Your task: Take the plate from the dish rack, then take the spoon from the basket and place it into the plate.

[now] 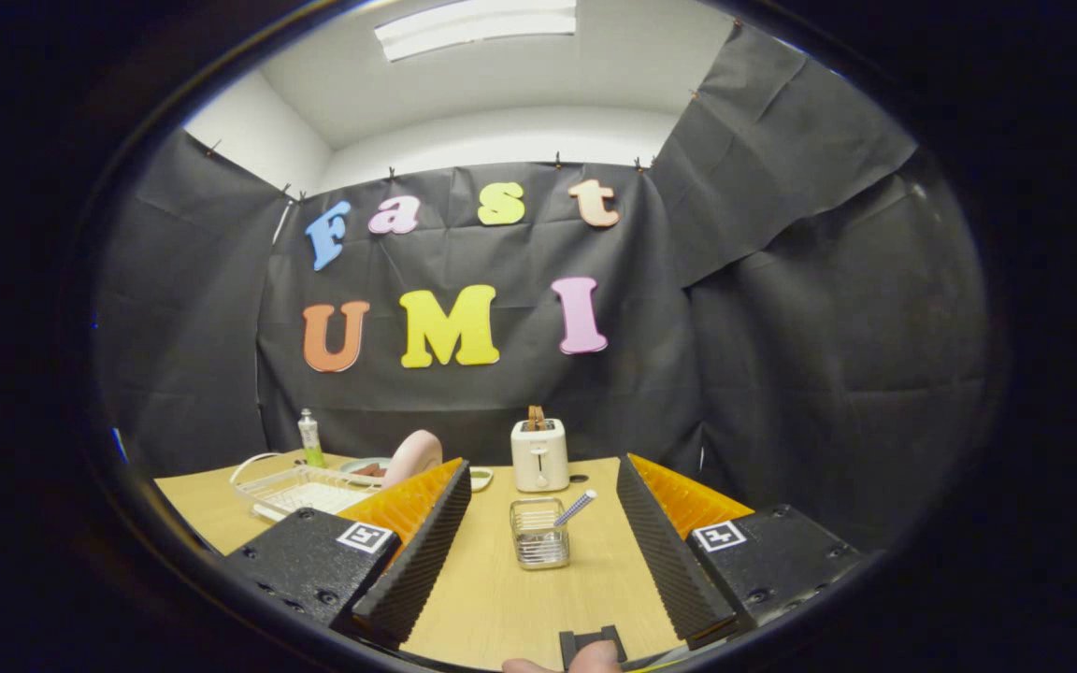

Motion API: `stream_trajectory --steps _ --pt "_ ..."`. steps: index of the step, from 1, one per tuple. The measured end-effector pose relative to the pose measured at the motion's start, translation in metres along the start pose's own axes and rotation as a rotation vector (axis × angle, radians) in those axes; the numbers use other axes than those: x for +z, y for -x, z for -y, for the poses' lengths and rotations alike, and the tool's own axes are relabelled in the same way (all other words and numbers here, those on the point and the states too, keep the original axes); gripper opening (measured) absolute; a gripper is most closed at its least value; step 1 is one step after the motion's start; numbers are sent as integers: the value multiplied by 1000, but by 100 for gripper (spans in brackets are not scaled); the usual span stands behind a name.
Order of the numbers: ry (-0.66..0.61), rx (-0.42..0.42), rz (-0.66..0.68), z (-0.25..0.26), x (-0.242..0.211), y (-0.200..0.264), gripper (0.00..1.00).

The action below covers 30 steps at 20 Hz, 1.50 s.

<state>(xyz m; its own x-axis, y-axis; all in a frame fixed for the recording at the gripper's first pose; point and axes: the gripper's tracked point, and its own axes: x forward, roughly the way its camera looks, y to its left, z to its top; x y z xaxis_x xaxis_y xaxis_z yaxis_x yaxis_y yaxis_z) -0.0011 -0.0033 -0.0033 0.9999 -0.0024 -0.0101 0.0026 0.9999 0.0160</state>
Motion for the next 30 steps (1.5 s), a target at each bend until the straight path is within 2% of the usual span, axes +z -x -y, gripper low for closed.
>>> stream_trajectory --steps 9,12,19,26,30 --pt "0 -9 -32 -3 4 -12 100" --pt "-12 25 -63 -19 14 -18 100" --pt "47 76 -91 -72 53 -56 100" --pt "107 150 -236 -141 78 -97 100" --pt "105 153 -396 -163 73 -134 100"
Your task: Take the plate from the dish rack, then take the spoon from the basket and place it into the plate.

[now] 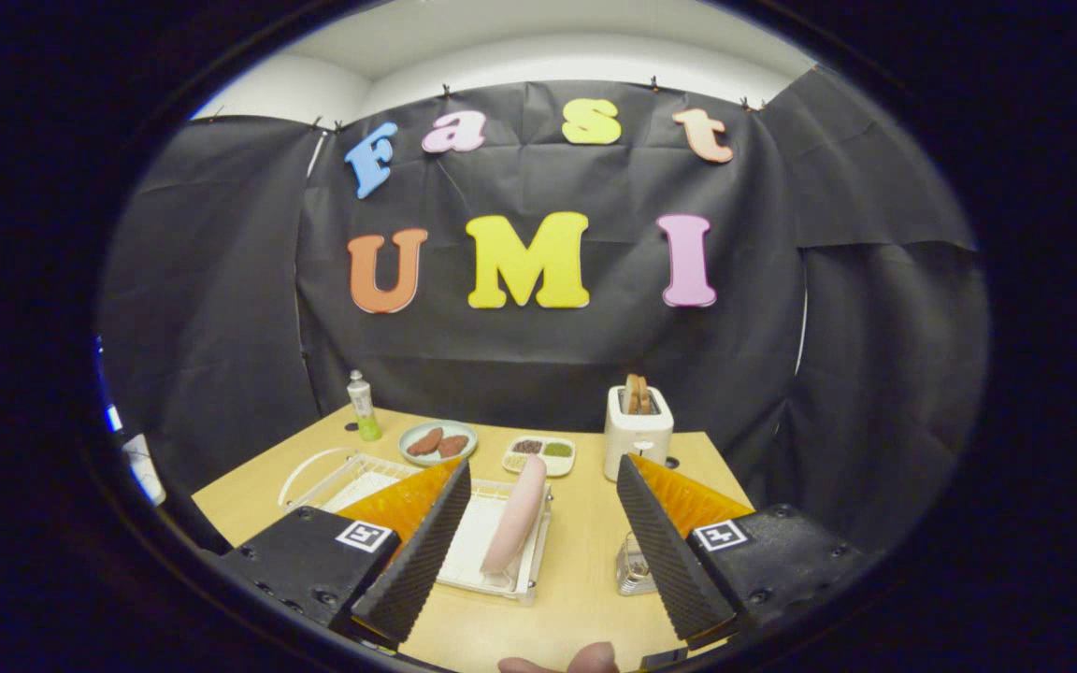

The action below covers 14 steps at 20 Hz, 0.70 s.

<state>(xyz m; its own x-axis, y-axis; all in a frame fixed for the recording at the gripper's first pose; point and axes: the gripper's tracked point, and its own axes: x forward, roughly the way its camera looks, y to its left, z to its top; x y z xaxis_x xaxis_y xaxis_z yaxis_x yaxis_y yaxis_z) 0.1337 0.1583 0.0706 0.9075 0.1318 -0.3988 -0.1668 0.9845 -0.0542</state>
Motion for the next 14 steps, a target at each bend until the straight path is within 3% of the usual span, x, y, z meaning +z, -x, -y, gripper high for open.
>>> stream_trajectory --steps 7,14 --pt "-51 31 -342 -30 -29 -74 100" --pt "-116 -36 -523 -22 -53 -134 100"
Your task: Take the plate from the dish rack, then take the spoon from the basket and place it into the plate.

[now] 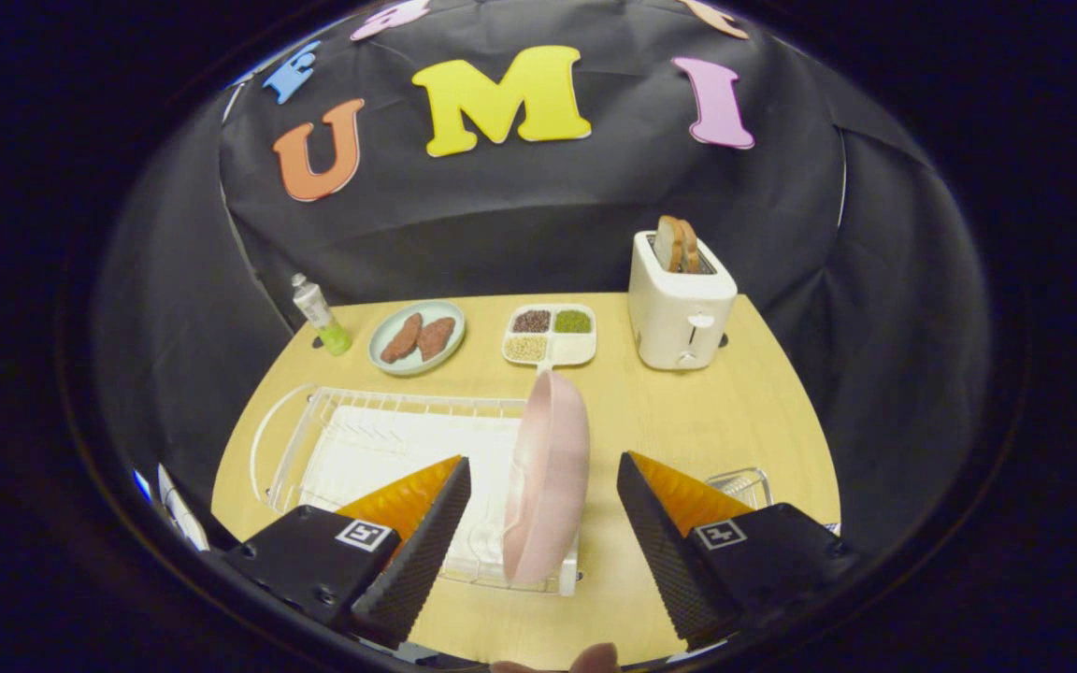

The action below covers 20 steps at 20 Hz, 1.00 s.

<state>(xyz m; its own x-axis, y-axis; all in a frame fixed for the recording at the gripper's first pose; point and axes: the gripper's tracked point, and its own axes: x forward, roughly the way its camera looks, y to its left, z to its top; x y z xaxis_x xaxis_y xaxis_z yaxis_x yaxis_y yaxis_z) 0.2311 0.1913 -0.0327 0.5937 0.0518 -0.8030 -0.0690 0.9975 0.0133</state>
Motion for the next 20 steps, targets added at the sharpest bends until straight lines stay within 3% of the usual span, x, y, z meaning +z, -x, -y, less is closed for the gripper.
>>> stream_trajectory --steps 7,11,16,20 --pt "-85 -6 -85 3 -7 -33 94" --pt "-113 -28 -125 6 -14 -40 79" --pt "-175 -56 -175 4 -24 -46 49" --pt "-167 -127 -179 4 -23 -47 40"
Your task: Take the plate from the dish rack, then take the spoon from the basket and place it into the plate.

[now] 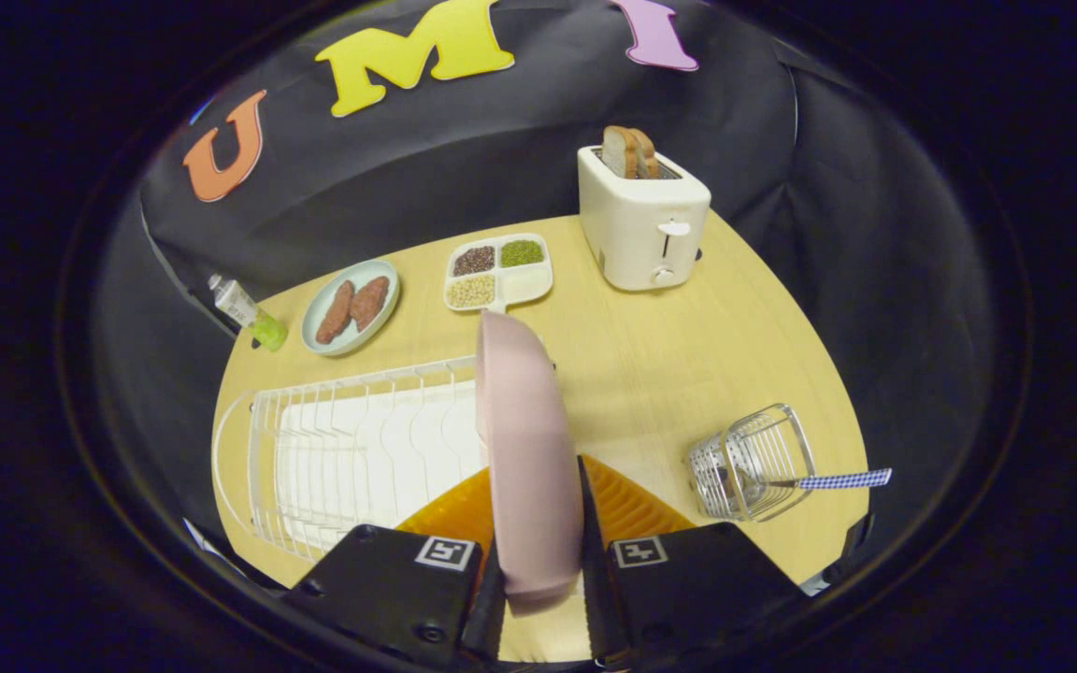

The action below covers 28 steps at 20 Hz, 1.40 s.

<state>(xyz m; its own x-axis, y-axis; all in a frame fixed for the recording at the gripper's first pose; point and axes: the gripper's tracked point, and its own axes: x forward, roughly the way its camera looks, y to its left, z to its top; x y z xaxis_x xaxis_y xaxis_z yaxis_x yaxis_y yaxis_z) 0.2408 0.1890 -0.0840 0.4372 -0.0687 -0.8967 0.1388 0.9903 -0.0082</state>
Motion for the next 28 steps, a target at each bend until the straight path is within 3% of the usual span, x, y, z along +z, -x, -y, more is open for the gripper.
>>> stream_trajectory --steps 10,17,21,28 --pt "76 -222 47 7 17 26 37" --pt "126 -281 128 17 35 49 33" --pt "117 -210 142 11 28 70 29" --pt "42 100 126 13 -40 107 29"
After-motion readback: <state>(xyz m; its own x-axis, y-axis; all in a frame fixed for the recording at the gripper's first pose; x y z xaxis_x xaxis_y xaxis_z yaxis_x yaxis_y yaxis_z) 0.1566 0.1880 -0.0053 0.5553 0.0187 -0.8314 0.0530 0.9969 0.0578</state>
